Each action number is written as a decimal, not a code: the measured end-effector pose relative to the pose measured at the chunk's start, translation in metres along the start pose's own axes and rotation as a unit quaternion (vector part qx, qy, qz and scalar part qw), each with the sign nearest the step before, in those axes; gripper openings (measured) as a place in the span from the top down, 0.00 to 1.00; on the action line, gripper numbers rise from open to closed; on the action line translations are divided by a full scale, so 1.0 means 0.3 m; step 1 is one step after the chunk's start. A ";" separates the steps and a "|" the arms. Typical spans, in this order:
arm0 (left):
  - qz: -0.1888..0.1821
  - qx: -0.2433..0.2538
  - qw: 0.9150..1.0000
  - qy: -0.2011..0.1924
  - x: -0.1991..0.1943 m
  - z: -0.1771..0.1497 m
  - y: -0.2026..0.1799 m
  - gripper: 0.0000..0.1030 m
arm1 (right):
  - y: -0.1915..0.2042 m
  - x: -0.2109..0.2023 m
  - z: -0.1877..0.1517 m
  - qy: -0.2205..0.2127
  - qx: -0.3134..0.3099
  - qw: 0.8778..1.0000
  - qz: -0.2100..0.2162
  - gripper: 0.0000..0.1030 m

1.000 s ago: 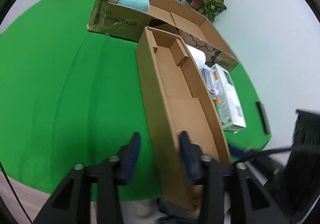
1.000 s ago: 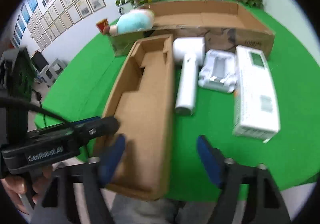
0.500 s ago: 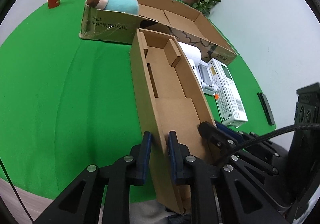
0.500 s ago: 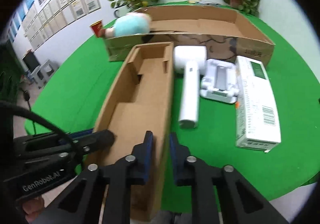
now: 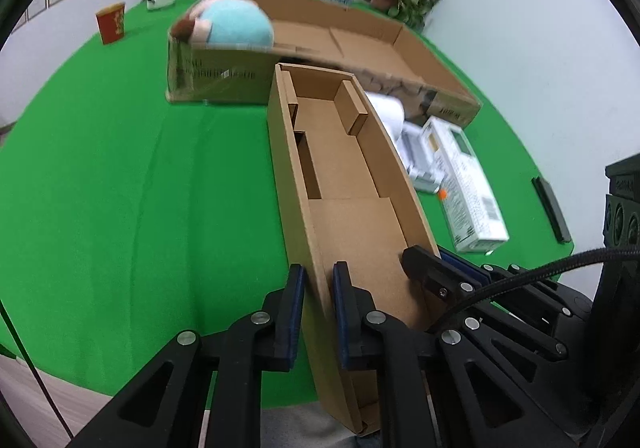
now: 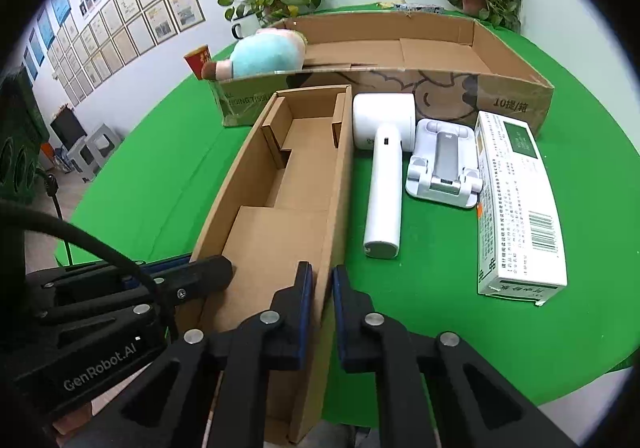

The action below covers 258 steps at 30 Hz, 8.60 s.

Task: Organize objects
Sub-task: 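Lower the cardboard insert into the box beside the plush pig, release, then move both grippers back toward the white hair dryer on the table, then grasp the white hair dryer handle with both grippers, then carry the hair dryer with both grippers over the box and lower it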

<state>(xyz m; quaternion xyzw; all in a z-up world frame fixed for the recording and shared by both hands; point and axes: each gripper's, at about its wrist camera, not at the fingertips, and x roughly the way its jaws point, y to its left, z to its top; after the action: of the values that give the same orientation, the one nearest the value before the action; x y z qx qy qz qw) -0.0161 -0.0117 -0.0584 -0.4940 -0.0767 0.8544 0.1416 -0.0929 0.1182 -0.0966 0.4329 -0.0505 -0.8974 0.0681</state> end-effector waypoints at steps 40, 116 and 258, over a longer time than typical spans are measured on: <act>0.022 0.075 0.991 -0.109 -0.037 1.168 -0.073 0.90 | -0.077 0.066 0.925 -0.117 0.027 0.993 0.001 0.93; 0.127 0.027 0.981 -0.145 0.067 0.659 0.201 0.05 | -0.113 0.471 0.629 0.058 0.020 0.996 0.062 0.85; -0.183 0.016 0.982 0.047 0.482 1.268 -0.118 0.70 | -0.122 0.163 0.716 -0.091 0.000 0.996 -0.014 0.78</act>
<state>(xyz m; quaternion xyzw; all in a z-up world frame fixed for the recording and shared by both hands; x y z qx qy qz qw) -0.4077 0.0712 0.0225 -0.5086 -0.1459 0.7912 0.3067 -0.2943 0.1531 -0.0066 0.3502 -0.0501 -0.9340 0.0505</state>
